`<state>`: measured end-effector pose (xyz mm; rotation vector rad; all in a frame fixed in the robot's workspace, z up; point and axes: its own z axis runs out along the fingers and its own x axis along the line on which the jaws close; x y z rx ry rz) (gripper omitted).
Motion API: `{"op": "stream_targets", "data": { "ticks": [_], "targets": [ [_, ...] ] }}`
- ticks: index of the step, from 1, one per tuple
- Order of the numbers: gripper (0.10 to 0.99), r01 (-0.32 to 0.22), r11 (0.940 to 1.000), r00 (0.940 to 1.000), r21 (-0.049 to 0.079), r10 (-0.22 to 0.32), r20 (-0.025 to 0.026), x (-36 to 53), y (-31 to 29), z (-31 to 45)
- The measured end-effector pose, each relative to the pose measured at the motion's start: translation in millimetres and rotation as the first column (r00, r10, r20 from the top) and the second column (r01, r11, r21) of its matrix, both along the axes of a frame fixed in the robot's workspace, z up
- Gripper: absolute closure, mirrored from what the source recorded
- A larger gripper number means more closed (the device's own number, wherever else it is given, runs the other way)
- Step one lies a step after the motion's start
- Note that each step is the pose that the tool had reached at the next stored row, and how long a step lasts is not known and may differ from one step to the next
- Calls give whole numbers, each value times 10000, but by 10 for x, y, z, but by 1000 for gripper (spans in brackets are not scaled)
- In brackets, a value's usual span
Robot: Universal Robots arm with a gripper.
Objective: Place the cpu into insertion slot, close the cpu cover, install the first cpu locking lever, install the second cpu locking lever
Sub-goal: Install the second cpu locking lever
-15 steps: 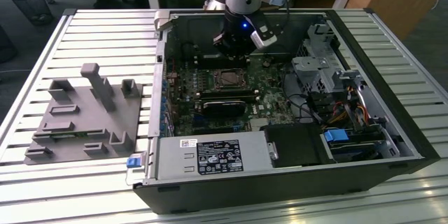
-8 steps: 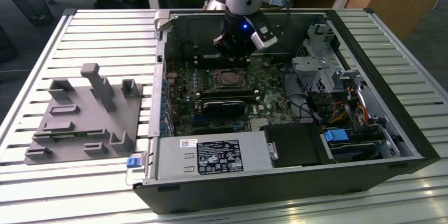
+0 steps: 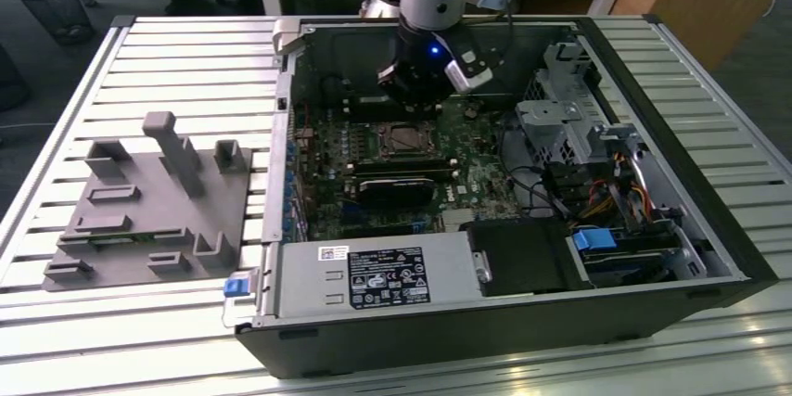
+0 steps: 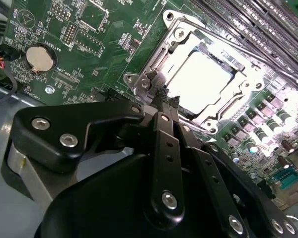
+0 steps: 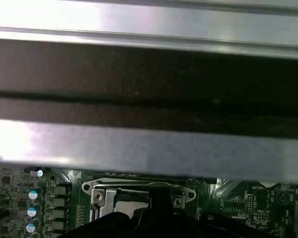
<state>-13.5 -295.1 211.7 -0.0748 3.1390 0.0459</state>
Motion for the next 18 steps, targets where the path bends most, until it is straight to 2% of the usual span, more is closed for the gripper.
{"op": "stream_targets", "data": {
  "ticks": [5, 7, 11, 18],
  "targets": [
    [980, -1, 10000, 10000, 2, 1, 1, 1, 0, 202],
    [980, -1, 10000, 10000, 1, 1, 0, 0, 0, 260],
    [980, -2, 10000, 10000, 1, 2, 0, 0, -34, 275],
    [980, -1, 10000, 10000, 1, 1, 0, -2, -178, 272]
  ]
}}
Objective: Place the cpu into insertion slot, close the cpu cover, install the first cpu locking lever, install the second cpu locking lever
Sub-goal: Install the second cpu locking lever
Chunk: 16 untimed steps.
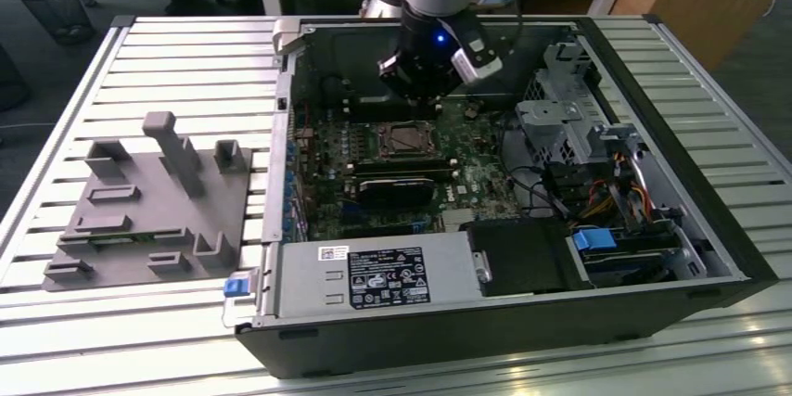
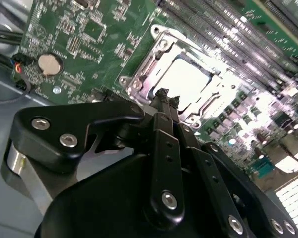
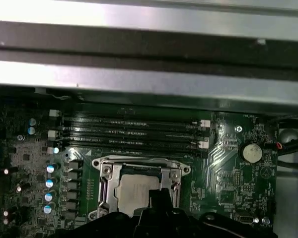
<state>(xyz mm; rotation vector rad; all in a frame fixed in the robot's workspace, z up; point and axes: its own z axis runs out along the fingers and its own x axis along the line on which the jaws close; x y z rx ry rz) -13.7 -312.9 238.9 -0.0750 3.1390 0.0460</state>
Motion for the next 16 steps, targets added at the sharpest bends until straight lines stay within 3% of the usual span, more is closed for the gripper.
{"op": "stream_targets", "data": {
  "ticks": [5, 10, 16],
  "targets": [
    [980, -1, 10000, 10000, 0, 1, 1, 0, -77, -3],
    [980, 0, 10000, 10000, -1, 0, 0, 0, -89, 9],
    [980, 0, 10000, 10000, 1, 0, 1, 0, -89, 135]
  ]
}}
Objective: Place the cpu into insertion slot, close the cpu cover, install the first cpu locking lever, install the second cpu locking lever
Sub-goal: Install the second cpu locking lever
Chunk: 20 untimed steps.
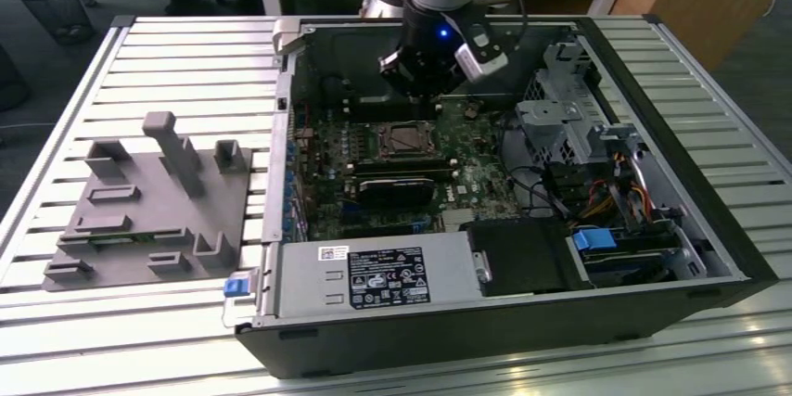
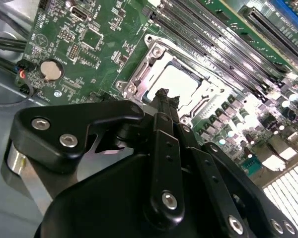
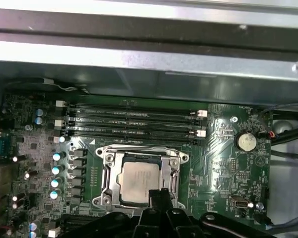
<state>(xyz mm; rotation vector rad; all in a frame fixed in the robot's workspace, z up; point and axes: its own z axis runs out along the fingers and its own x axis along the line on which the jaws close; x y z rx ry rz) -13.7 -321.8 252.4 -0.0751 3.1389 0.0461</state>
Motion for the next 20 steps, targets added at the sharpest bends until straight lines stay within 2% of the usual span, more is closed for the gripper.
{"op": "stream_targets", "data": {
  "ticks": [3, 6, 12, 15, 16, 18, 20],
  "targets": [
    [980, -1, 10000, 10000, 1, 1, 0, 0, -16, 5],
    [980, 0, 10000, 10000, 1, 0, -1, 0, -64, 5],
    [980, 0, 10000, 10000, 3, 0, 0, -3, -229, 5],
    [980, 0, 10000, 10000, 19, 0, -7, -4, -281, 3],
    [980, 1, 10000, 10000, 63, -1, -41, -4, -287, 0],
    [980, 1, 9997, 10000, 239, 1, -94, -4, -302, -4],
    [980, 2, 9991, 9999, 432, 3, -108, -4, -328, -10]
  ]
}}
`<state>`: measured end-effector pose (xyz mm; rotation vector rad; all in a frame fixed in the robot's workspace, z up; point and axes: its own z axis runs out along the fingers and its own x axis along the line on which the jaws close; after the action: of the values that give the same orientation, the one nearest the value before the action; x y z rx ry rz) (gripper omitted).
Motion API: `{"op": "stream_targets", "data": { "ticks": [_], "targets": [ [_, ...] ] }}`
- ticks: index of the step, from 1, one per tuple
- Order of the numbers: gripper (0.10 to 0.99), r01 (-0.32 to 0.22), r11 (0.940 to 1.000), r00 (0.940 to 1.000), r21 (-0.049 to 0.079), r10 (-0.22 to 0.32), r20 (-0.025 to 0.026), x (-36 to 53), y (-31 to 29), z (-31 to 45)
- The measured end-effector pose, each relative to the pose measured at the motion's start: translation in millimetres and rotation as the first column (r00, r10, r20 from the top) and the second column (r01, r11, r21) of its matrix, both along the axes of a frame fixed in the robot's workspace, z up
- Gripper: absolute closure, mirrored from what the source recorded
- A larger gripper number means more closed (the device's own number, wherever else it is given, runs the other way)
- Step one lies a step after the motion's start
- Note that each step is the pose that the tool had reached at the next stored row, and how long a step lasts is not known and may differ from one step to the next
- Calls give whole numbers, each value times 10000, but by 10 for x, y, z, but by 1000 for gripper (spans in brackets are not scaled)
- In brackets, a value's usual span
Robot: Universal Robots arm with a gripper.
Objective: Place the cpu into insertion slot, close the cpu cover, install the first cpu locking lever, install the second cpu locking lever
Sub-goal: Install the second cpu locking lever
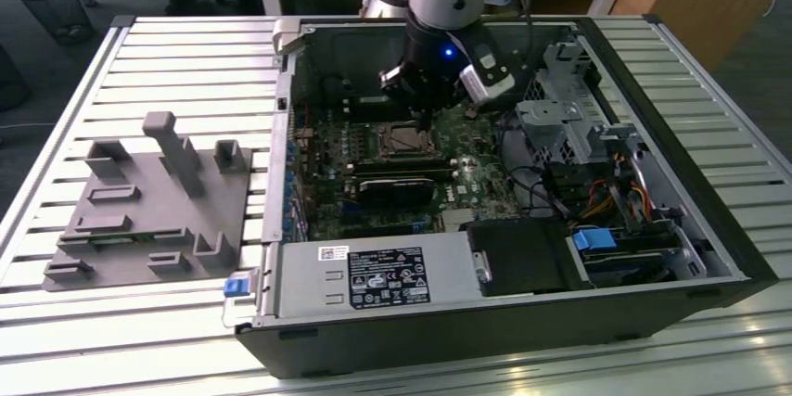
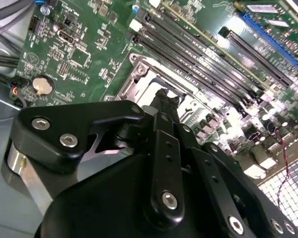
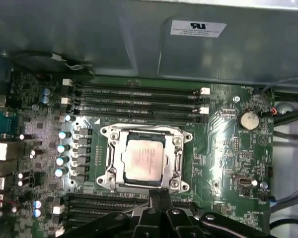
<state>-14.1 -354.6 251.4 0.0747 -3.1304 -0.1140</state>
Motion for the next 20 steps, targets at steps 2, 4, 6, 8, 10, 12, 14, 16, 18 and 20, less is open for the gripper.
{"op": "stream_targets", "data": {
  "ticks": [2, 4, 6, 8, 10, 12, 14, 16, 18, 20],
  "targets": [
    [980, -1, 9999, 10000, 126, 1, 1, -2, -19, -17],
    [980, -1, 9998, 10000, 203, 1, 1, -6, -34, -38],
    [980, 1, 9997, 10000, 242, -1, 1, -12, -51, -67],
    [980, -1, 9996, 10000, 269, 1, 1, -17, -84, -86],
    [980, -5, 9996, 10000, 280, 5, 1, -19, -118, -97],
    [980, -6, 9996, 10000, 279, 6, 0, -24, -132, -103],
    [980, -7, 9996, 10000, 281, 7, 1, -39, -139, -108],
    [980, -8, 9996, 10000, 281, 8, 2, -62, -143, -113],
    [980, -8, 9996, 10000, 279, 8, 0, -76, -153, -119],
    [980, -9, 9996, 10000, 283, 9, 1, -115, -176, -124]
  ]
}}
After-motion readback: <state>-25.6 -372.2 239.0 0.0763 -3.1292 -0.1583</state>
